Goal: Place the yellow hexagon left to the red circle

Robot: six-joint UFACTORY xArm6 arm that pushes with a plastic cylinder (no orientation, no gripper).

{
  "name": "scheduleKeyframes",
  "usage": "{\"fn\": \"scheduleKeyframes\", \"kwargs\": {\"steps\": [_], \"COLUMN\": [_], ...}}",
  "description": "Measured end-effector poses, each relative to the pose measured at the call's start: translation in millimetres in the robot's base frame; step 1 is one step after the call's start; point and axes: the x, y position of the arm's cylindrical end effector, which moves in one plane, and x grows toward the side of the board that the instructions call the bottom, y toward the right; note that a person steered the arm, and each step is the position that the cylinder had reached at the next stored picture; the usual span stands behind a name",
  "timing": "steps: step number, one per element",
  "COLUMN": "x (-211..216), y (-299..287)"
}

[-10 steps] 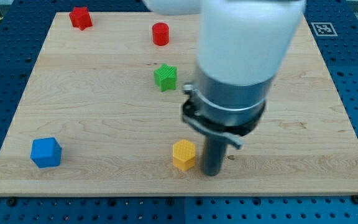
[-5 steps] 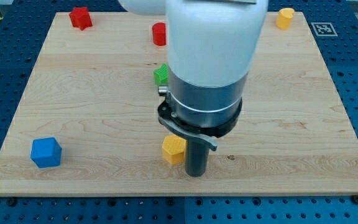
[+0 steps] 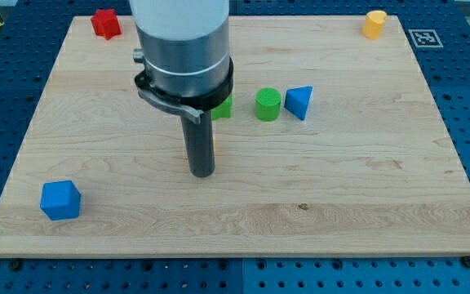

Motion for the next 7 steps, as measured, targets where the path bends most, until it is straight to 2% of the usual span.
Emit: {"fn": "scheduleKeyframes", "kwargs": {"steps": [2, 4, 7], "x": [-5, -31, -62], "y": [7, 26, 13]}}
